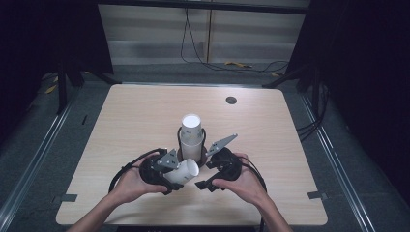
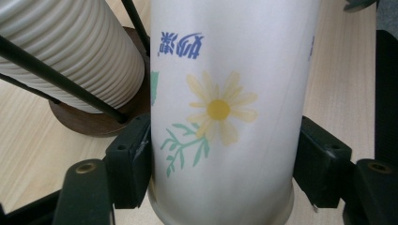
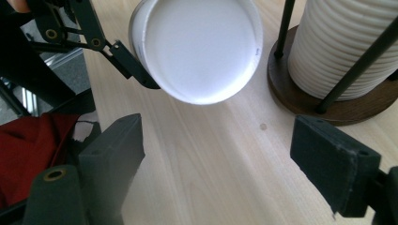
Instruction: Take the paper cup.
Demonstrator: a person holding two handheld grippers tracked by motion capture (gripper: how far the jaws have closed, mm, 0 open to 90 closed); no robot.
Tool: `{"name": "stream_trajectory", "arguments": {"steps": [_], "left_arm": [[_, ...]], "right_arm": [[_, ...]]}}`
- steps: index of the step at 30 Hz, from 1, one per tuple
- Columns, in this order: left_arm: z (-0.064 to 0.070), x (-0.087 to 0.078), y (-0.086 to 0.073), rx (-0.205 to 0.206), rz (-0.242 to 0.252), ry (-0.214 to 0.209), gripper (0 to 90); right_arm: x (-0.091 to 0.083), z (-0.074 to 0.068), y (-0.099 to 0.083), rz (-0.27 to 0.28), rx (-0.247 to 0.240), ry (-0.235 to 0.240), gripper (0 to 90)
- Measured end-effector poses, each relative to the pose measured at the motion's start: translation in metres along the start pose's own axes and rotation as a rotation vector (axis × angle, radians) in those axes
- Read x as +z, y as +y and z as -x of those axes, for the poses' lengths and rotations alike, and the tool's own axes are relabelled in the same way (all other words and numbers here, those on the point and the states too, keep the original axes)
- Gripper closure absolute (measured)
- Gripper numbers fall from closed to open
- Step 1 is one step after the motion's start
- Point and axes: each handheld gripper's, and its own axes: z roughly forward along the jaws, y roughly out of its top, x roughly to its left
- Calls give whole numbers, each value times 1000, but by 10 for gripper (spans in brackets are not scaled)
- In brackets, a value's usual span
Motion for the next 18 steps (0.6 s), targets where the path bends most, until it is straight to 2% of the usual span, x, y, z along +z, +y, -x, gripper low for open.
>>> {"name": "stream_trajectory", "arguments": {"steps": [3, 7, 8, 18], "left_arm": [[0, 1, 0, 9, -6, -6, 306], [0, 2, 0, 16, -19, -17, 305], [0, 4, 0, 13, -30, -20, 305], [0, 12, -2, 21, -68, -28, 305]], "right_arm": [[0, 0, 2, -23, 18, 15, 183], [-1, 2, 3, -28, 17, 8, 196], [-2, 3, 3, -23, 19, 12, 223], [5, 5, 10, -117, 10, 49, 223]]}}
